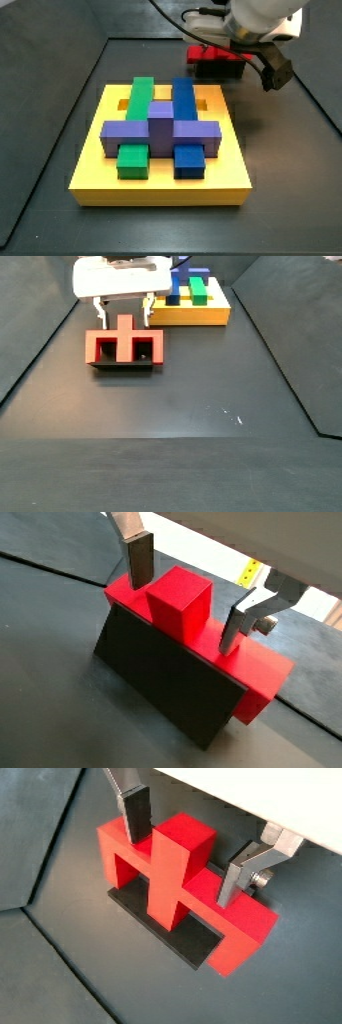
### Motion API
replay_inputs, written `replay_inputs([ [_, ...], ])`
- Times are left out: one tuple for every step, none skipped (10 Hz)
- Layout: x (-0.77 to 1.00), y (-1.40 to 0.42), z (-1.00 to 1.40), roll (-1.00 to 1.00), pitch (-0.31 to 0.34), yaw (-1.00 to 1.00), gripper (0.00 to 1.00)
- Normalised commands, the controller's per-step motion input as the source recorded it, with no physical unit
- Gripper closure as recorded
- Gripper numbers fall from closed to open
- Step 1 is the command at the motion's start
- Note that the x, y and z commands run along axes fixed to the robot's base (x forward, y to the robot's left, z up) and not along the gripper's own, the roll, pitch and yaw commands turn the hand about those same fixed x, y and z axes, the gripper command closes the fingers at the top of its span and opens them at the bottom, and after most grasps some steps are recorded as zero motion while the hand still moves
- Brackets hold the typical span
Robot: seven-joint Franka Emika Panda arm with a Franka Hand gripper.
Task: Pick up the red object. Move up. Place the red object on the fixture. Regrasp the red object. Move to above the board. Insert the red object.
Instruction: Regrasp the red object.
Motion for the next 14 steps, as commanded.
replay_inputs([
  [0.00,0.00,-0.08,0.11,0.131,-0.29,0.00],
  [0.00,0.00,0.00,0.00,0.037,-0.14,0.00],
  [0.00,0.00,0.01,0.00,0.000,-0.01,0.00],
  [0.01,0.00,0.00,0.00,0.017,0.00,0.00],
  [0.00,0.08,0.06,-0.23,-0.057,0.00,0.00],
  [0.00,0.03,0.11,-0.26,-0.057,0.01,0.00],
  [0.00,0.00,0.15,-0.24,-0.074,0.02,0.00],
  [0.00,0.00,0.02,-0.10,-0.006,0.00,0.00],
  [0.00,0.00,0.00,0.00,0.000,0.00,0.00],
  [0.00,0.00,0.00,0.00,0.000,0.00,1.00],
  [0.00,0.00,0.00,0.00,0.000,0.00,1.00],
  [0.00,0.00,0.00,0.00,0.000,0.00,1.00],
  [0.00,0.00,0.00,0.00,0.000,0.00,1.00],
  [0.00,0.00,0.00,0.00,0.000,0.00,1.00],
])
